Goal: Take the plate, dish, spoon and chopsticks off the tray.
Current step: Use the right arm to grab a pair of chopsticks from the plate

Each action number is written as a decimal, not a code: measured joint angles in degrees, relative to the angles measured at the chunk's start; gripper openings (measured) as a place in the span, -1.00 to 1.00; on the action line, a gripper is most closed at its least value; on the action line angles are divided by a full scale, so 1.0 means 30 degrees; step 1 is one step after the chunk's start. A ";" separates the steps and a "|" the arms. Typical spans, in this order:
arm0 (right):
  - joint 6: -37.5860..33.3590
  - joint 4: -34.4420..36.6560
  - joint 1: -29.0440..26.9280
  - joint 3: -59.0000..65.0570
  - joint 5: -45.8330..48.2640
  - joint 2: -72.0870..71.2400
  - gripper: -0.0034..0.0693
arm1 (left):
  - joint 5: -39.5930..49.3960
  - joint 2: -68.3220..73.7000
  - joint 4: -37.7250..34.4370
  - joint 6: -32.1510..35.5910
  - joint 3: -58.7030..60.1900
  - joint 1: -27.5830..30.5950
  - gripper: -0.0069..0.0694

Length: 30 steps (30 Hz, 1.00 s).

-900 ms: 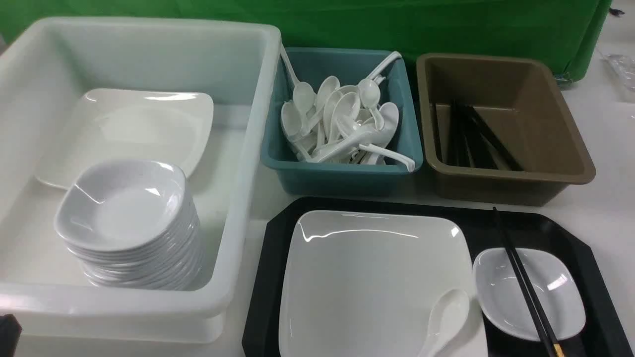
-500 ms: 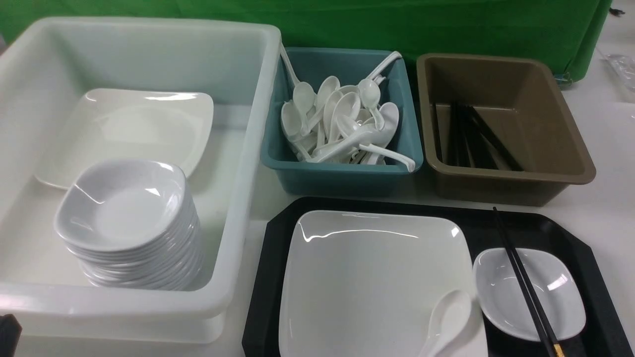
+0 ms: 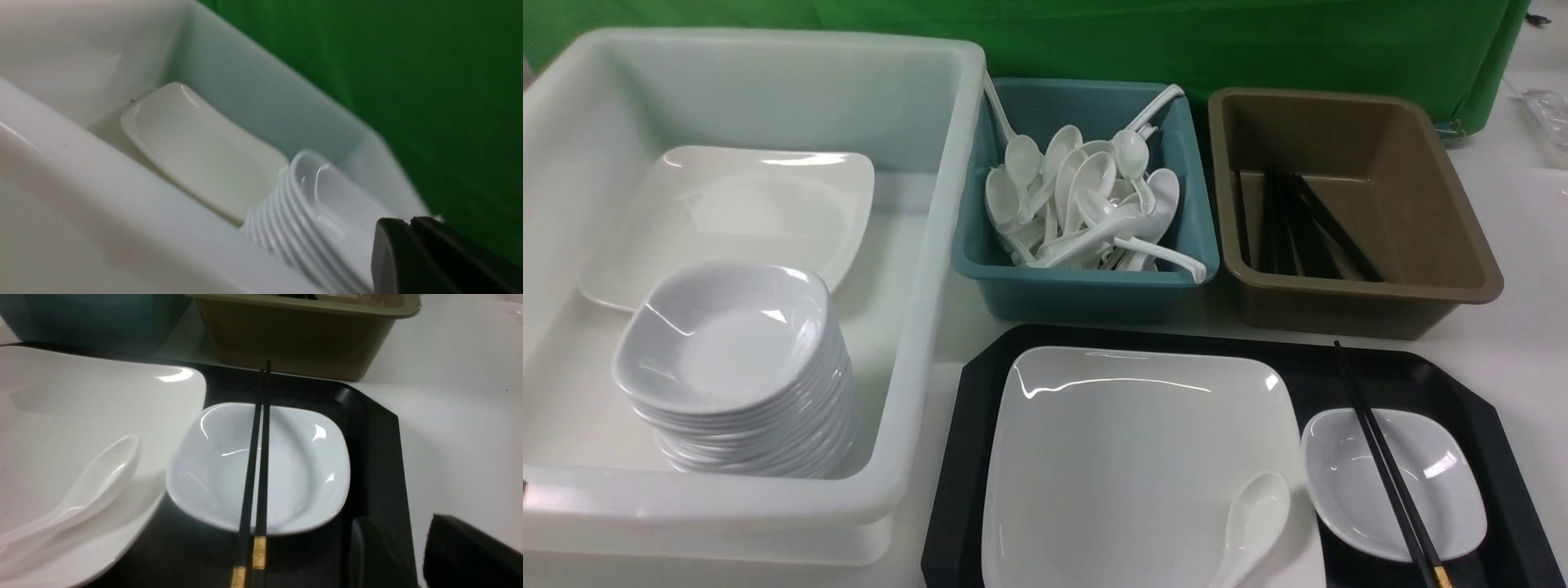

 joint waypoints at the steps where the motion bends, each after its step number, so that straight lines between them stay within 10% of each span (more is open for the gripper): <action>1: 0.0000 -0.0113 0.0000 0.0000 0.0000 0.0000 -0.24 | -0.0609 0.0000 -0.0591 -0.0285 0.0000 0.0000 -0.77; 9: 0.0000 0.0000 0.0000 0.0000 0.0000 0.0000 -0.24 | 0.0292 0.0547 -0.0984 -0.0823 -0.2469 -0.0334 -0.77; 19: -0.0172 -0.0162 0.0000 0.0000 -0.0057 0.0000 -0.24 | 1.2240 1.1580 -0.0854 0.8412 -1.2695 -0.3029 -0.77; 30: -0.0093 0.0316 0.0000 0.0000 -0.0987 0.0000 -0.24 | 1.1023 1.6897 -0.1106 1.0982 -1.3824 -0.7611 -0.77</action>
